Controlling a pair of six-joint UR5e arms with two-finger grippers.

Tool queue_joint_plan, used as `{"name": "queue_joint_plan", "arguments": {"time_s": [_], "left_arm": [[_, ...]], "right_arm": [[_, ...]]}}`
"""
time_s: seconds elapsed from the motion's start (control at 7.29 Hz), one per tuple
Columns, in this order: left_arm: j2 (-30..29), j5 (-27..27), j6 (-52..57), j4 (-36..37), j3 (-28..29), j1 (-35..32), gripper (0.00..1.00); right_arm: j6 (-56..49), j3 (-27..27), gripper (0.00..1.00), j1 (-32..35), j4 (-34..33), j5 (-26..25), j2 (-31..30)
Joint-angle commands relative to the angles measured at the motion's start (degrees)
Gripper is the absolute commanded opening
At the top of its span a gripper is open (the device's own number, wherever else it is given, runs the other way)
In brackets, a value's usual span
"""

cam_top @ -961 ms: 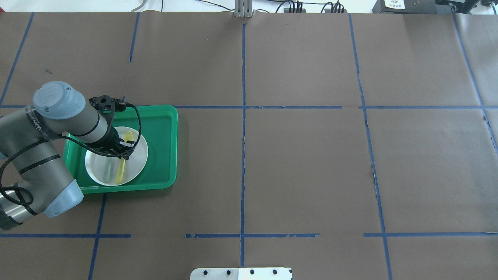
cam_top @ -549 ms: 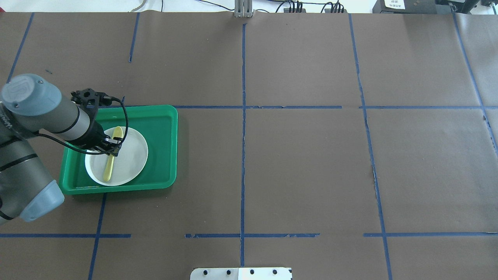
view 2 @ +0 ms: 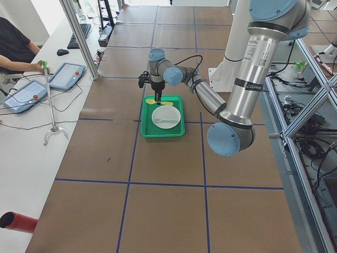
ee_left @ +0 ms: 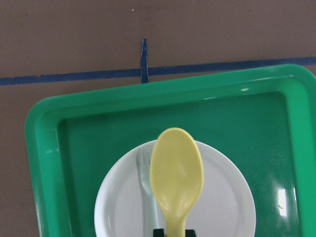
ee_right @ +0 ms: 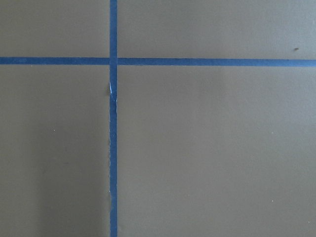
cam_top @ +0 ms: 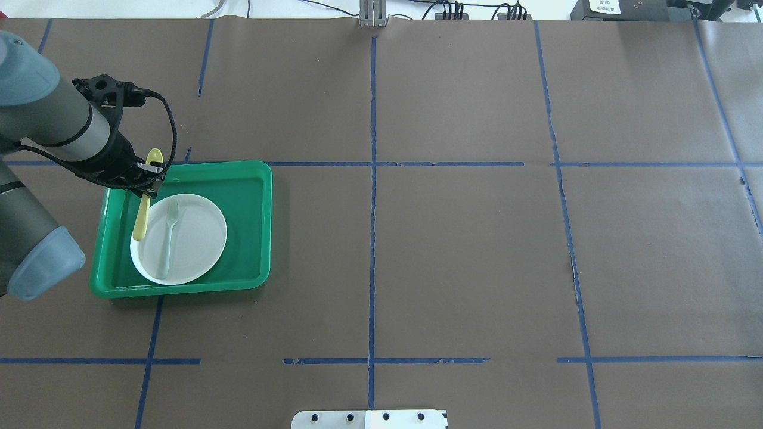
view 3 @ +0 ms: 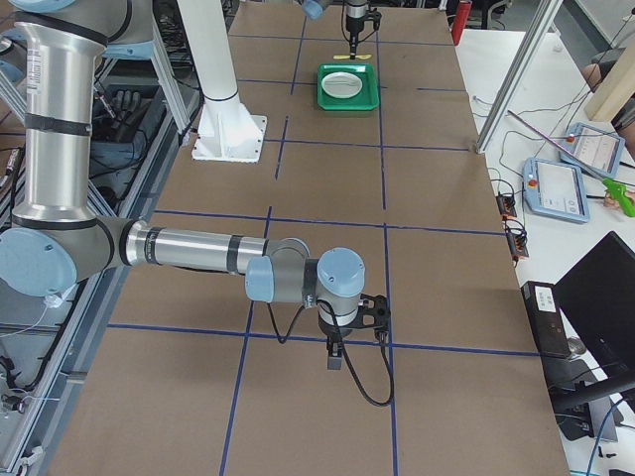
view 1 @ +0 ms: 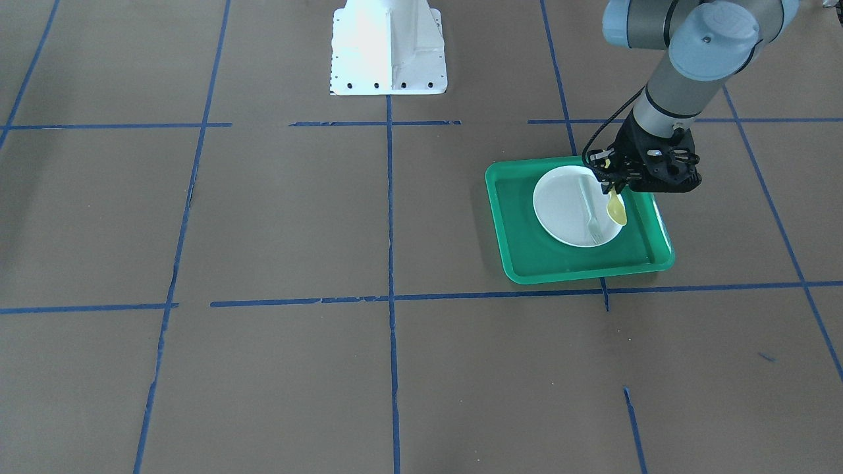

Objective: Place spoon
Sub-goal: 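Lift the yellow spoon off the plate with the left gripper, then carry the spoon to the tray beside the plate with the left gripper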

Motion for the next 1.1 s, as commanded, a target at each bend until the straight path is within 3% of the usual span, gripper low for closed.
{"name": "queue_joint_plan", "arguments": {"time_s": [0.0, 0.27, 0.69, 0.96], "left_arm": [[-6.2, -3.6, -4.4, 0.3, 5.1, 0.8, 0.00], [-8.2, -3.7, -12.6, -3.7, 6.9, 5.1, 0.00], [-8.1, -3.4, -15.7, -13.0, 14.6, 8.6, 0.00], [-8.0, -1.6, -16.3, -14.0, 15.9, 10.8, 0.00]], "right_arm": [[0.0, 0.0, 1.00, 0.0, 0.1, 0.0, 0.0], [0.0, 0.0, 1.00, 0.0, 0.0, 0.0, 0.0], [0.0, 0.0, 1.00, 0.0, 0.0, 0.0, 0.0], [-0.1, 0.0, 1.00, 0.0, 0.0, 0.0, 0.0]]}}
